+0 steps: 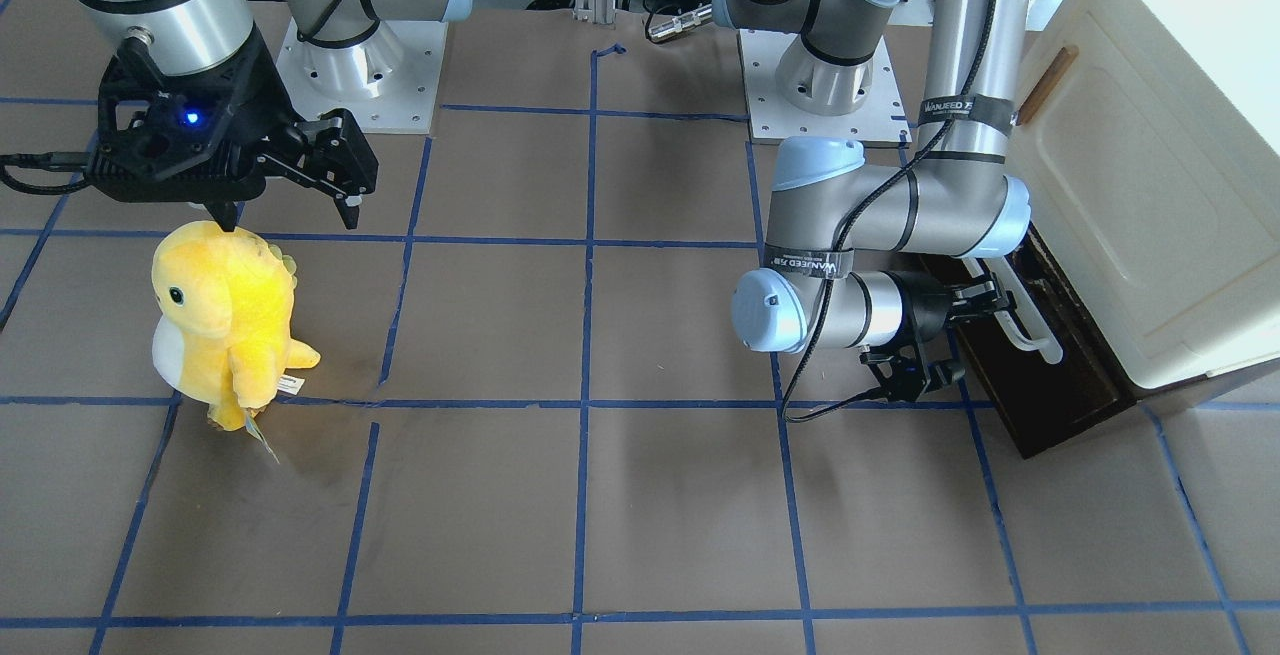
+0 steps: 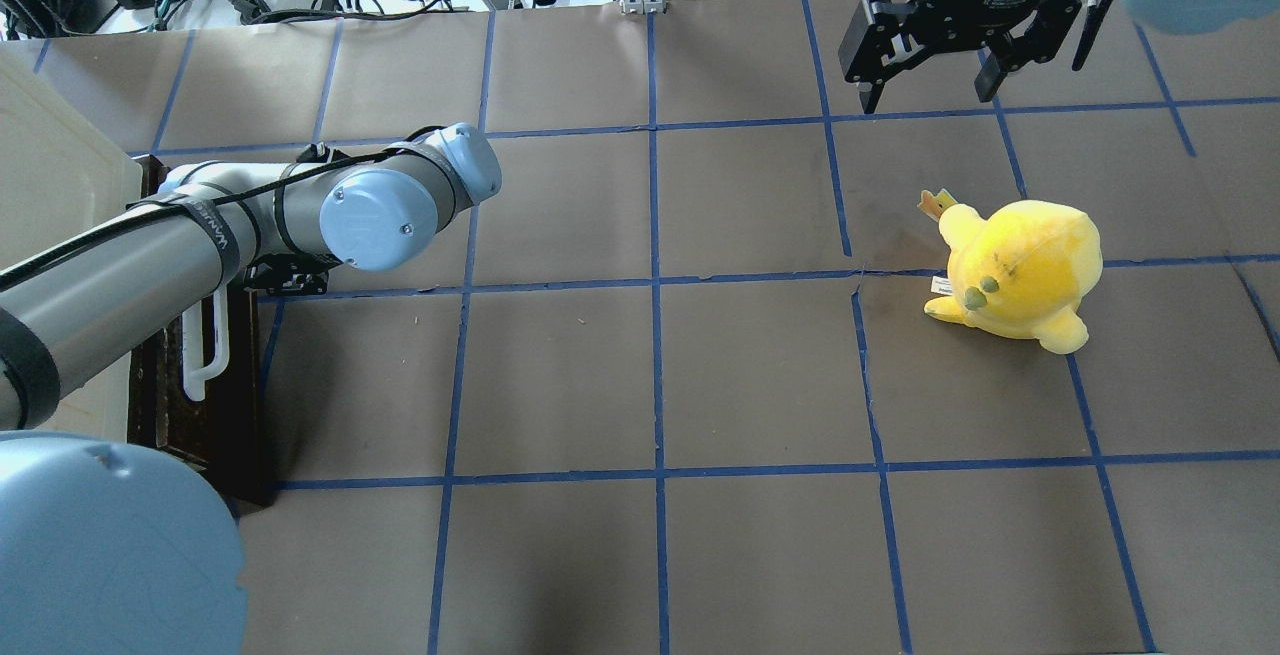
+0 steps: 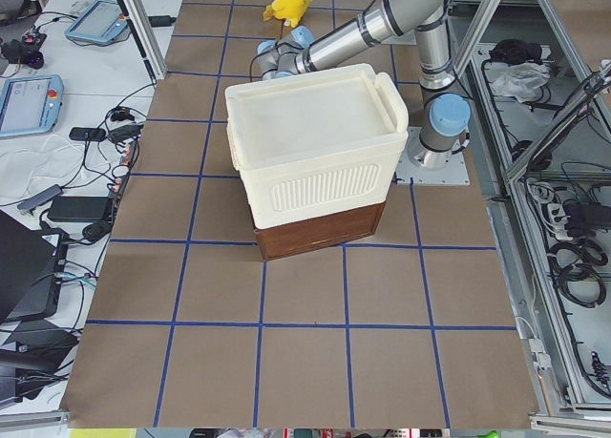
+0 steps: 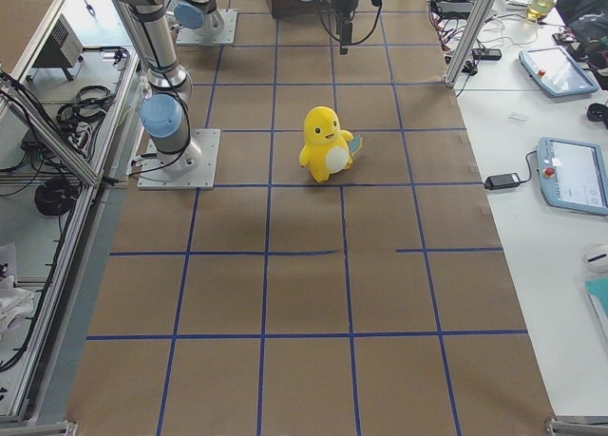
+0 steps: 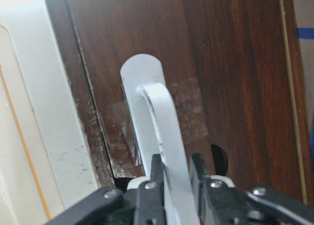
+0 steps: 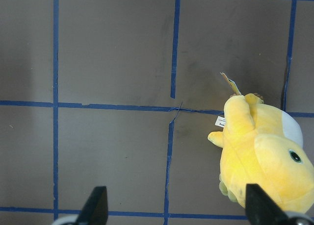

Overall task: Pull drawer sideways
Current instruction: 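Pull the handle with the left gripper, sliding the drawer out sideways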

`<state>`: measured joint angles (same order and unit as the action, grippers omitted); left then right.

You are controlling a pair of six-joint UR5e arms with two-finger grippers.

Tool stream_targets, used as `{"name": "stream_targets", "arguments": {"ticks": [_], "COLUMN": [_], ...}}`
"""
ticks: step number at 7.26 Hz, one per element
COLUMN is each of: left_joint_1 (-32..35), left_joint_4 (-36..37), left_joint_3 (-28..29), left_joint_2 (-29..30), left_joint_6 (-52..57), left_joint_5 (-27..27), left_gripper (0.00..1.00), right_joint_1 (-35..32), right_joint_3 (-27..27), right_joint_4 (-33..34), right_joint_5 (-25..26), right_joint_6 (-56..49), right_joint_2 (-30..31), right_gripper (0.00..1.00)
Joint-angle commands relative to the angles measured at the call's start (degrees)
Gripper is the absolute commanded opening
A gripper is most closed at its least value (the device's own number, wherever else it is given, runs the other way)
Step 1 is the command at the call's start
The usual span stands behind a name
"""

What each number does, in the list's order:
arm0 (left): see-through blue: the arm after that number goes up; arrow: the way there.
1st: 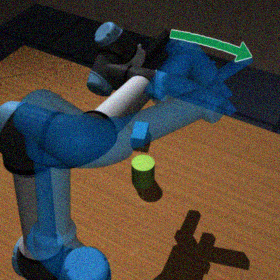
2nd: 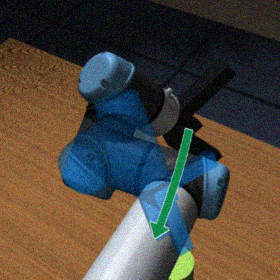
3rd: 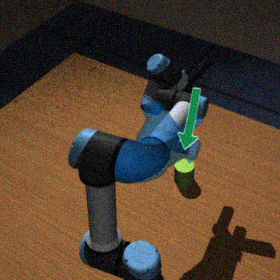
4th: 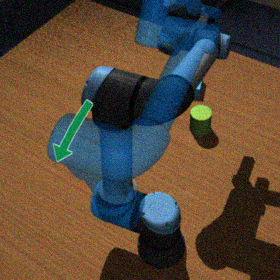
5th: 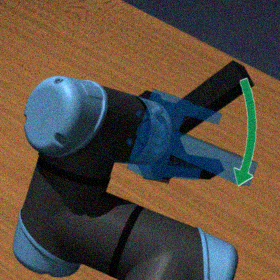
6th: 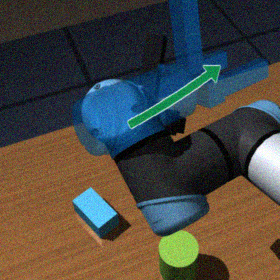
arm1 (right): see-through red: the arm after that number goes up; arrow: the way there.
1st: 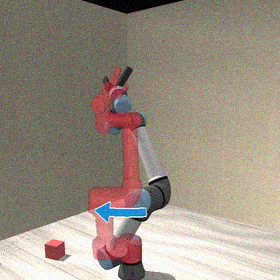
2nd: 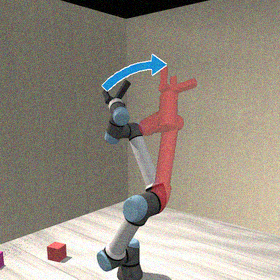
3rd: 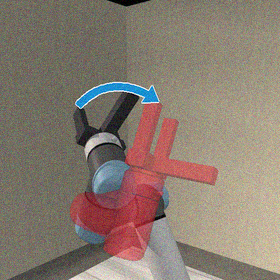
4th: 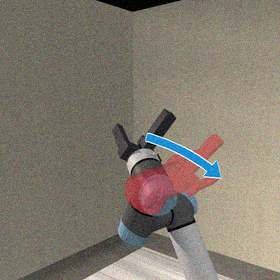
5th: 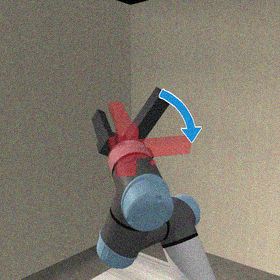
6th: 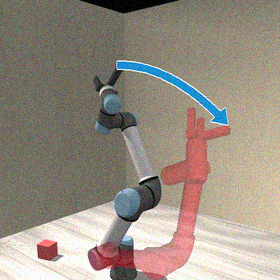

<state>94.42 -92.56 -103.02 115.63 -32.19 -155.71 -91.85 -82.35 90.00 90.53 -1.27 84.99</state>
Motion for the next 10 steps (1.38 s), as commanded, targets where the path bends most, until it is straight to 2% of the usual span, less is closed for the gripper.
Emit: {"name": "stream_targets", "arguments": {"ticks": [1, 10], "left_joint_1": [0.9, 3.0], "left_joint_4": [0.1, 0.2], "left_joint_3": [0.1, 1.3], "left_joint_2": [0.1, 0.5], "left_joint_6": [0.0, -0.2], "left_joint_5": [0.1, 1.2], "left_gripper": [0.25, 0.25], "right_joint_1": [0.0, 0.0], "right_joint_3": [0.0, 0.0], "right_joint_4": [0.0, 0.0], "right_joint_5": [0.0, 0.0], "right_joint_6": [0.0, 0.0], "right_joint_2": [0.0, 0.0], "right_gripper": [1.0, 1.0]}}
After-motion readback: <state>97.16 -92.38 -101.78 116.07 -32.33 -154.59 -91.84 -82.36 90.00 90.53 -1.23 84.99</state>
